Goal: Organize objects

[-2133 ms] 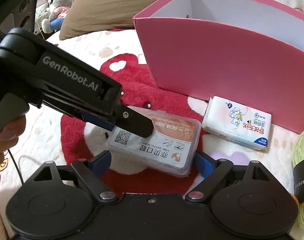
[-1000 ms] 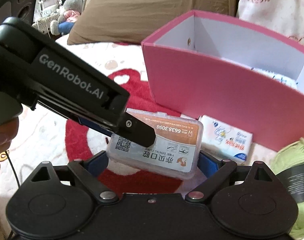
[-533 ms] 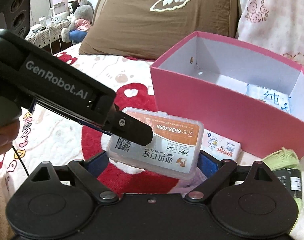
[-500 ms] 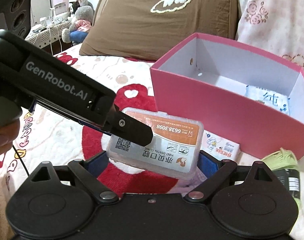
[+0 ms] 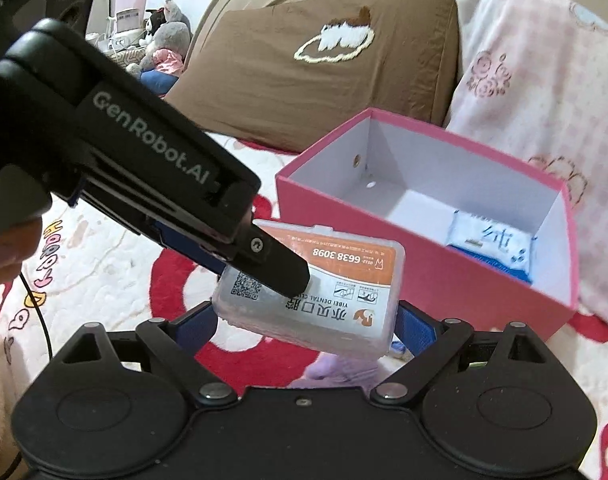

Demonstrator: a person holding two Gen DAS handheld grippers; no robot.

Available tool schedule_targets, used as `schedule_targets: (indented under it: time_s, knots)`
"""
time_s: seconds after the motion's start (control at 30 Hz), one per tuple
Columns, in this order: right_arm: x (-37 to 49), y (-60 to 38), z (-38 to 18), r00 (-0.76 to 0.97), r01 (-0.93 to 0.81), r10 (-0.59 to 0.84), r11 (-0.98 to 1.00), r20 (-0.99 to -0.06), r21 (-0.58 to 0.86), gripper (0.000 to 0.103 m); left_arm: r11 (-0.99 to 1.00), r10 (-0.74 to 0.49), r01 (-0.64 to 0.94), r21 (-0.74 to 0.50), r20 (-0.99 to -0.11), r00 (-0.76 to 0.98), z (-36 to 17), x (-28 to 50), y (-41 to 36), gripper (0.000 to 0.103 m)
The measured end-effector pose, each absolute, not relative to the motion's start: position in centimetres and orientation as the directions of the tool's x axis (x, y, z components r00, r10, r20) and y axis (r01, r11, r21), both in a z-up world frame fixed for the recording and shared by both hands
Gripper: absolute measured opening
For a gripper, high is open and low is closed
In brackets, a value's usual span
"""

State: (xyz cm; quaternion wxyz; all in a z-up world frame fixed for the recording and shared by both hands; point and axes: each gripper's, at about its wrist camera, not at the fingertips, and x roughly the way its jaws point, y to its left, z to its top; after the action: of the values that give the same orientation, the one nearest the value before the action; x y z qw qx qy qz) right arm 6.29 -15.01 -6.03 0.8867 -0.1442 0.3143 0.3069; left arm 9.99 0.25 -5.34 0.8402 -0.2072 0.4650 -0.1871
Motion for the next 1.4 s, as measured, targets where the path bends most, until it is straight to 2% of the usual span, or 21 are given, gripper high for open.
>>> schedule_targets:
  time_s: [0.1, 0.27, 0.6, 0.7, 0.77, 1.13, 1.2, 1.27, 1.4]
  knots:
    - [6.4, -15.7, -5.1, 0.638, -0.618, 0.441, 0.782, -0.631, -0.078, 0.096, 0.840, -0.504, 0.115, -0.530, -0.684, 0.527, -4.3, 10.7, -0.1, 0.043]
    - [7.7, -16.4, -3.4, 0.661, -0.607, 0.453, 0.792, -0.598, -0.071, 0.095, 0.875, -0.456, 0.146, -0.461, -0.685, 0.568, -2.2, 11.5, -1.6, 0.043]
    - [12.1, -17.3, 0.4, 0.655, -0.610, 0.472, 0.791, -0.590, -0.045, 0.093, 0.902, -0.414, 0.163, -0.400, -0.694, 0.589, 2.0, 15.4, -3.3, 0.045]
    - [14.1, -17.7, 1.3, 0.639, -0.617, 0.486, 0.786, -0.596, -0.020, 0.091, 0.912, -0.392, 0.155, -0.380, -0.695, 0.602, 2.8, 16.9, -3.6, 0.045]
    - [15.5, -17.8, 1.8, 0.628, -0.623, 0.491, 0.782, -0.603, -0.012, 0.083, 0.919, -0.376, 0.151, -0.363, -0.696, 0.612, 3.1, 18.0, -3.8, 0.044]
    - [23.5, -18.2, 1.6, 0.564, -0.611, 0.484, 0.790, -0.669, 0.057, 0.073, 0.926, -0.353, 0.120, -0.358, -0.711, 0.608, 1.3, 25.0, -4.7, 0.045]
    - [25.0, -18.0, 1.3, 0.546, -0.610, 0.480, 0.790, -0.687, 0.066, 0.070, 0.939, -0.324, 0.114, -0.323, -0.729, 0.603, 0.6, 26.5, -5.0, 0.045]
    - [26.9, -17.8, 0.6, 0.511, -0.612, 0.477, 0.786, -0.715, 0.087, 0.061, 0.947, -0.305, 0.100, -0.306, -0.754, 0.582, -0.3, 28.1, -5.2, 0.044]
    - [30.3, -17.3, -1.2, 0.456, -0.601, 0.463, 0.790, -0.760, 0.120, 0.060, 0.945, -0.304, 0.075, -0.317, -0.774, 0.555, -2.6, 30.7, -5.1, 0.045]
